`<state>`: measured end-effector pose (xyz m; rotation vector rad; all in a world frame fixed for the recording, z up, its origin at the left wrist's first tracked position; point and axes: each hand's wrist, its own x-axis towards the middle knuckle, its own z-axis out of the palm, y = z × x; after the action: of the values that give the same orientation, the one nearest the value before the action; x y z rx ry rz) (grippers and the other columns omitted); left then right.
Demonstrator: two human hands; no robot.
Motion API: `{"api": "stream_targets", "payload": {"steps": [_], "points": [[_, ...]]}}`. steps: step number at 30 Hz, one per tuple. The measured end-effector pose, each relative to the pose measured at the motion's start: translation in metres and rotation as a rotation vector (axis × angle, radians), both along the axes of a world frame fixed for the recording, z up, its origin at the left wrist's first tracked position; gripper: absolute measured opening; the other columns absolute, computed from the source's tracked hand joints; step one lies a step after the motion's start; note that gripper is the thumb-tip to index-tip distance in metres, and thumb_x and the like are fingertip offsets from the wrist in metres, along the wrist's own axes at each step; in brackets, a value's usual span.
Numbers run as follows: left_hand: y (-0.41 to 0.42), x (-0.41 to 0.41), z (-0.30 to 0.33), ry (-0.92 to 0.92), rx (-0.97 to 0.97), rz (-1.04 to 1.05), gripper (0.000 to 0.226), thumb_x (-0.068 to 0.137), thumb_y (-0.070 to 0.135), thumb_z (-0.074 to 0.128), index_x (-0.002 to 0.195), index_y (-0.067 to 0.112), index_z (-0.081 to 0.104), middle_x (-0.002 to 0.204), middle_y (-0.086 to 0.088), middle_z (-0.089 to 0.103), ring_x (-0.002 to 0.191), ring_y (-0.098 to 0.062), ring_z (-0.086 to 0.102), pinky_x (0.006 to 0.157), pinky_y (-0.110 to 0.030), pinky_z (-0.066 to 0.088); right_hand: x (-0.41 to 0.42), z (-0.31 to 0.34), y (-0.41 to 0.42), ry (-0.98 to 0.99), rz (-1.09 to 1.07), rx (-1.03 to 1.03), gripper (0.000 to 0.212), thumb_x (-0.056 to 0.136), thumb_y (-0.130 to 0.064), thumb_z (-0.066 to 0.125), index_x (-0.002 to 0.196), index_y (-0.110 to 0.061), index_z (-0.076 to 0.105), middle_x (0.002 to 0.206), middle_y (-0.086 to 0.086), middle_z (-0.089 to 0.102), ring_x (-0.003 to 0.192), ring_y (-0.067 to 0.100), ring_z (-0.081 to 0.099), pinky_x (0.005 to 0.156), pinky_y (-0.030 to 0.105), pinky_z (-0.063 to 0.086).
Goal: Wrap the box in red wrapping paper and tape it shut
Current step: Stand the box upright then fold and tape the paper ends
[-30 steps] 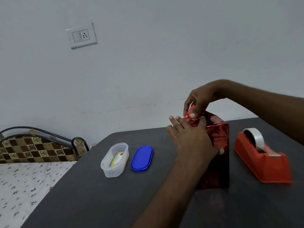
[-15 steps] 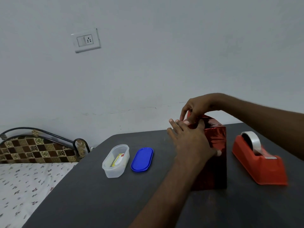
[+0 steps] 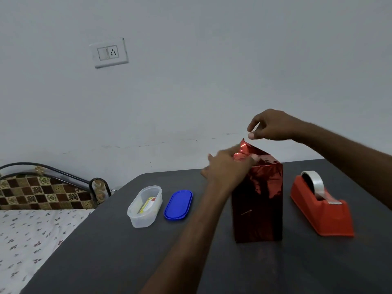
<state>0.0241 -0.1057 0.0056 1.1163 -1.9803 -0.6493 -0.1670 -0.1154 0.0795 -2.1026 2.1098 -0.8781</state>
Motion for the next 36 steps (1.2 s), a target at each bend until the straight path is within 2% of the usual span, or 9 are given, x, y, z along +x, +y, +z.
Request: {"api": "stream_targets", "payload": {"steps": [3,7,11,17,19,23,28,32,36], "points": [[-0.025,0.009,0.002,0.184,-0.021,0.127,0.048,0.08,0.053,0.068,0.12,0.027,0.069,0.11,0.003,0.071,0.111,-0.017,0.063,0.1,-0.039,0.048,0.01,-0.015,0.034,0.075,-0.1,-0.177,0.019,0.085,-0.032,0.076,0.101,-0.022,0.073,0.085,-0.01,0.07,0.08,0.008,0.064,0.074,0.028,0.044],[-0.05,0.011,0.006,0.137,0.16,-0.022,0.043,0.077,0.051,0.075,0.096,0.013,0.075,0.092,0.0,0.074,0.089,-0.015,0.068,0.081,-0.031,0.057,0.035,-0.055,0.069,0.141,-0.043,-0.335,0.01,0.084,-0.03,0.075,0.093,-0.032,0.072,0.078,-0.016,0.064,0.071,0.004,0.057,0.063,0.02,0.035],[-0.062,0.007,0.007,0.17,0.296,-0.094,0.03,0.075,0.033,0.083,0.079,0.004,0.075,0.075,-0.008,0.069,0.066,-0.014,0.061,0.061,-0.024,0.053,0.043,-0.092,0.066,0.272,-0.094,-0.384,0.021,0.084,-0.025,0.074,0.104,-0.032,0.072,0.09,-0.008,0.059,0.089,0.014,0.049,0.069,0.032,0.041],[-0.055,0.018,0.006,0.319,0.353,-0.108,0.024,0.085,0.021,0.075,0.088,-0.002,0.072,0.068,-0.01,0.069,0.053,-0.013,0.065,0.052,-0.019,0.053,0.029,-0.097,0.066,0.09,-0.059,-0.428,0.023,0.088,-0.013,0.057,0.096,-0.027,0.073,0.093,-0.005,0.071,0.09,0.02,0.062,0.075,0.032,0.043],[-0.046,0.018,0.007,0.346,0.368,-0.151,0.02,0.087,0.018,0.072,0.088,-0.002,0.072,0.068,-0.013,0.071,0.055,-0.016,0.068,0.052,-0.02,0.055,0.029,-0.092,0.068,-0.031,-0.038,-0.378,0.01,0.09,-0.03,0.06,0.092,-0.027,0.069,0.093,-0.01,0.071,0.091,0.017,0.065,0.08,0.035,0.048],[-0.025,0.012,0.013,0.249,0.227,-0.206,0.023,0.09,0.02,0.066,0.085,-0.002,0.073,0.071,-0.013,0.074,0.06,-0.018,0.071,0.058,-0.024,0.058,0.044,-0.095,0.07,0.07,-0.041,-0.314,0.046,0.077,-0.068,0.066,0.097,-0.028,0.054,0.088,-0.014,0.062,0.079,0.01,0.059,0.064,0.027,0.041],[-0.02,0.019,0.026,0.176,-0.067,-0.145,0.024,0.089,0.03,0.064,0.081,0.011,0.075,0.069,-0.003,0.074,0.068,-0.018,0.073,0.07,-0.032,0.062,0.045,-0.1,0.071,0.093,-0.1,-0.379,0.032,0.08,-0.045,0.072,0.095,-0.026,0.051,0.088,-0.006,0.063,0.079,0.019,0.06,0.067,0.031,0.043],[-0.036,0.031,0.035,0.01,-0.157,-0.29,0.033,0.087,0.028,0.072,0.119,0.027,0.065,0.104,0.003,0.07,0.097,-0.008,0.066,0.087,-0.027,0.054,0.032,-0.106,0.077,-0.002,-0.056,-0.397,0.028,0.075,-0.042,0.068,0.097,-0.027,0.062,0.093,-0.007,0.066,0.09,0.017,0.059,0.078,0.034,0.049],[-0.037,0.025,0.04,-0.095,-0.237,-0.419,0.029,0.085,0.02,0.074,0.113,0.027,0.071,0.107,0.008,0.072,0.106,-0.002,0.063,0.089,-0.022,0.051,0.014,-0.109,0.081,-0.132,-0.01,-0.413,0.022,0.073,-0.031,0.073,0.095,-0.032,0.069,0.093,-0.012,0.066,0.091,-0.003,0.054,0.08,0.012,0.038]]}}
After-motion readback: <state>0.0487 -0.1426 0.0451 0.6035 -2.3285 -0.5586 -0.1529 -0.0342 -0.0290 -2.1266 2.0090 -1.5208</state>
